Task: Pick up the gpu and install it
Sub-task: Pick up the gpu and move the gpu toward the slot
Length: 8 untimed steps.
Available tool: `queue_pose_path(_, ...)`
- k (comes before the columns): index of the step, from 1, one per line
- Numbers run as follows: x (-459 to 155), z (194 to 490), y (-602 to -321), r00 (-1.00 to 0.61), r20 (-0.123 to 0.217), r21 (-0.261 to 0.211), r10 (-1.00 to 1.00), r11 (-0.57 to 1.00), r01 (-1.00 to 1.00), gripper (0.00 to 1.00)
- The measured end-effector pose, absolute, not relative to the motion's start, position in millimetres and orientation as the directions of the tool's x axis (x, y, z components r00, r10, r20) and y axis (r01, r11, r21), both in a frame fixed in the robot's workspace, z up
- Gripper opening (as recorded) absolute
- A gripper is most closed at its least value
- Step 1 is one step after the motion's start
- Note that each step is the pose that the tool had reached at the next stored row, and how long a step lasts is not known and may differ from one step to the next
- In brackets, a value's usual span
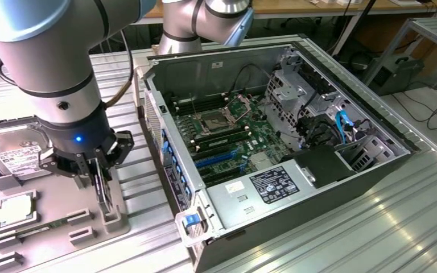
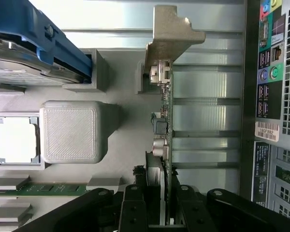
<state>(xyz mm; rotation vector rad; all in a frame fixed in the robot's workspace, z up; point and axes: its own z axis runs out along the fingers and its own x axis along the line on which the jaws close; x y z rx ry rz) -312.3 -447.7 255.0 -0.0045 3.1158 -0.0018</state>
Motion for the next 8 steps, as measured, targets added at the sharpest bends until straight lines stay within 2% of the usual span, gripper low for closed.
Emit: queue_pose_path(8,-312.3,259.4,-447.7,-1.000,-0.026,-0.001,-0.003,1.000,-0.003,0.28)
